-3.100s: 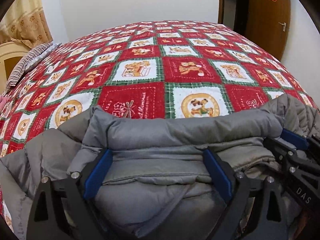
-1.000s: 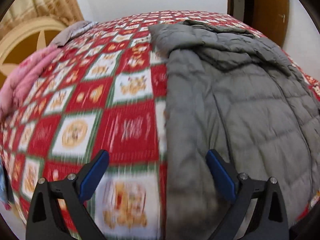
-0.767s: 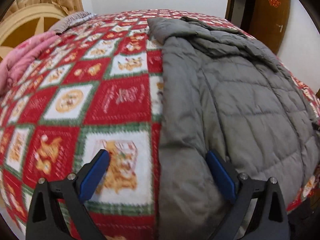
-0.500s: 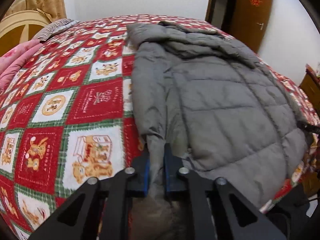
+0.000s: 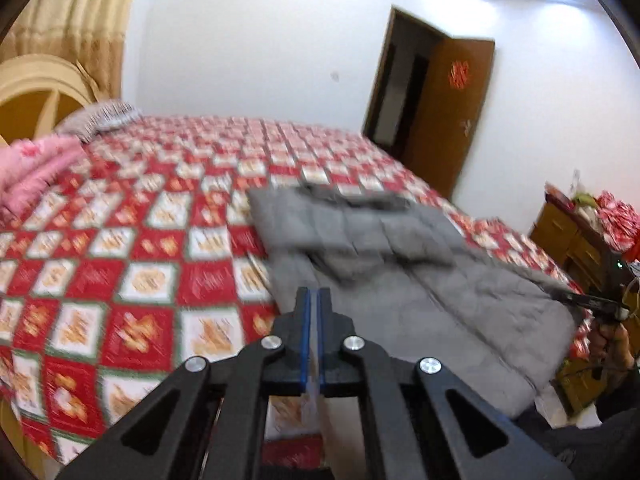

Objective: Fold large clothes

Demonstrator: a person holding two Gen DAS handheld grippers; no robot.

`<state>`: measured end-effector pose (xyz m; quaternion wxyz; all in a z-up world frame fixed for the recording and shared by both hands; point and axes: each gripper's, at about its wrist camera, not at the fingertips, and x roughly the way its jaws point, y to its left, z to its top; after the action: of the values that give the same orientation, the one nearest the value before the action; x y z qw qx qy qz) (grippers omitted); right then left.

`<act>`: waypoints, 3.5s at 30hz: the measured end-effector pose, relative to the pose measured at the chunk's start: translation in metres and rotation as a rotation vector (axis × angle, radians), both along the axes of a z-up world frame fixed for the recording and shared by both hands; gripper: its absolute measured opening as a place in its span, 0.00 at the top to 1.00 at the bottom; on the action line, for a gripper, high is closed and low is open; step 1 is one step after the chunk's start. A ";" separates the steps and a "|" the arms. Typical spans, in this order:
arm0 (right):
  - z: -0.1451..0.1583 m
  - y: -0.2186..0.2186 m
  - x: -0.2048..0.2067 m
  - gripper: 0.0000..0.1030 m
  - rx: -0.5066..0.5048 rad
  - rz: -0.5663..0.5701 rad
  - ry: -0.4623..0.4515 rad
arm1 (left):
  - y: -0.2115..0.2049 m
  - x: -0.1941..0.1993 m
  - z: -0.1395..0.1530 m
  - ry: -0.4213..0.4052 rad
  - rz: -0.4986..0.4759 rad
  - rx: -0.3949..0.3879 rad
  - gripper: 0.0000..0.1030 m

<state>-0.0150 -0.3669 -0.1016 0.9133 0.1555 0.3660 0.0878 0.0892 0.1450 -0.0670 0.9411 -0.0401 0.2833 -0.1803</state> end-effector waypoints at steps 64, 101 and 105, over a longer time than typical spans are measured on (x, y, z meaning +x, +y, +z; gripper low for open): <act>0.051 -0.024 0.172 0.94 0.060 -0.161 -0.219 | -0.086 0.158 0.001 0.032 -0.087 0.073 0.95; 0.019 0.044 0.332 0.24 -0.190 -0.243 -0.217 | -0.144 0.237 0.003 -0.195 0.263 0.134 0.00; 0.012 0.079 0.343 0.24 -0.228 -0.150 -0.213 | -0.191 0.259 -0.008 -0.210 0.167 0.233 0.00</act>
<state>0.3280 -0.2880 -0.0896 0.9626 0.0679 0.2623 -0.0068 0.3480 -0.0456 -0.0748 0.9755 0.0647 0.1980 -0.0706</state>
